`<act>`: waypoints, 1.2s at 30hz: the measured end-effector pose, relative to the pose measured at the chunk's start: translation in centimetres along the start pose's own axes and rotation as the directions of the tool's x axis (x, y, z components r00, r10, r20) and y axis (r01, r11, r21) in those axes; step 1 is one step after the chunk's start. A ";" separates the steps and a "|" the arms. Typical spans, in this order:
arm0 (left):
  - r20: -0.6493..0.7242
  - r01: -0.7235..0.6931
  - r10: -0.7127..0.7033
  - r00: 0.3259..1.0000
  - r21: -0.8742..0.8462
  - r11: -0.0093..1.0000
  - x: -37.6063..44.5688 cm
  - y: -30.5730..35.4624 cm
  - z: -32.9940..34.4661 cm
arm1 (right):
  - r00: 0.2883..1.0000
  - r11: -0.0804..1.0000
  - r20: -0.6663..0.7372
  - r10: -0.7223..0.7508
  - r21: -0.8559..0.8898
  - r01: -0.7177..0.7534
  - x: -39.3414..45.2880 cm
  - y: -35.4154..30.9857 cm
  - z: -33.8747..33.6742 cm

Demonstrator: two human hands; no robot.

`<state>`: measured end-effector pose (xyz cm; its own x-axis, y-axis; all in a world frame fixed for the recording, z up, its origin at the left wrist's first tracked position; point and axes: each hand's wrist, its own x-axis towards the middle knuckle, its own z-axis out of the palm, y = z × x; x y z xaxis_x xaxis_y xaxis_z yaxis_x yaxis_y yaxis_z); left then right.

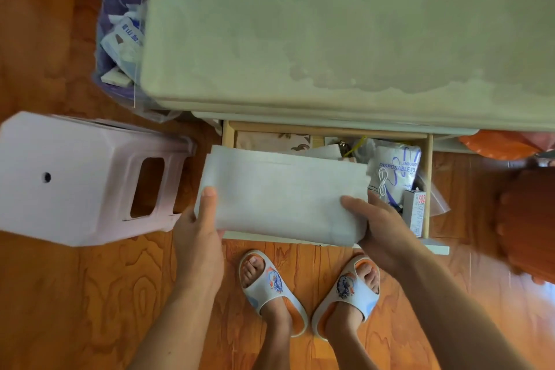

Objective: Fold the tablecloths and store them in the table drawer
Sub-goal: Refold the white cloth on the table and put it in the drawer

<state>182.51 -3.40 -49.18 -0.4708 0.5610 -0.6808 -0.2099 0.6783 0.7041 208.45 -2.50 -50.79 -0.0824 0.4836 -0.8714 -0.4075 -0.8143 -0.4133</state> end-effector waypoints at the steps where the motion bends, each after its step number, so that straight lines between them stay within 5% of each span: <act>1: 0.058 -0.008 0.008 0.998 0.004 1.000 0.7 0.1 -0.4 | 0.998 0.997 0.056 0.002 -0.082 0.002 0.3 -0.4 -0.6; 4: 0.340 0.036 -0.037 0.940 0.008 0.999 3.1 0.2 -1.7 | 0.993 0.986 0.117 0.035 -0.168 -0.015 0.8 -2.1 -2.0; 9: 0.688 0.193 -0.191 0.700 0.075 0.978 5.2 0.2 -1.7 | 0.998 0.977 0.051 0.035 -0.212 -0.023 2.8 -3.2 -2.7; 16: 0.707 0.410 -0.390 0.590 0.154 0.899 4.3 0.7 -1.3 | 0.993 0.971 -0.108 -0.044 -0.239 0.017 3.9 -2.5 -1.2; 18: 0.680 0.396 -0.376 0.630 0.135 0.908 4.2 1.3 -0.5 | 0.979 0.966 -0.185 -0.082 -0.257 0.033 4.1 -1.8 -0.8; 22: 0.239 0.188 -0.226 0.944 0.173 0.967 6.3 1.5 3.0 | 0.944 0.962 -0.289 -0.159 -0.259 0.082 5.2 -0.8 0.6; 25: 0.111 -0.020 -0.015 0.994 0.301 0.953 10.1 0.8 5.3 | 0.887 0.921 -0.350 -0.302 -0.348 0.176 7.8 -0.7 2.1; 27: 0.140 -0.144 0.086 0.986 0.484 0.863 12.4 -0.1 6.0 | 0.860 0.900 -0.374 -0.348 -0.389 0.195 9.8 -0.1 2.7; 30: 0.215 -0.362 0.305 0.928 0.722 0.590 12.8 -1.9 6.9 | 0.811 0.886 -0.457 -0.365 -0.437 0.152 12.2 2.2 2.4; 33: 0.503 -0.681 0.609 0.613 0.728 0.085 10.5 -4.7 7.6 | 0.721 0.778 -0.496 -0.484 -0.621 0.094 12.9 3.8 2.3; 34: 0.588 -0.706 0.577 0.566 0.707 -0.027 10.2 -5.7 7.7 | 0.713 0.768 -0.498 -0.495 -0.634 0.090 13.0 4.0 2.5; 36: 0.685 -0.689 0.411 0.602 0.706 -0.166 10.9 -6.8 7.8 | 0.700 0.776 -0.517 -0.493 -0.624 0.087 12.8 3.9 2.7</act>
<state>185.44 1.81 -62.96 0.2168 0.9414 -0.2585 0.9639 -0.1644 0.2095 203.37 1.43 -62.85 0.6133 0.5742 -0.5424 0.2441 -0.7908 -0.5613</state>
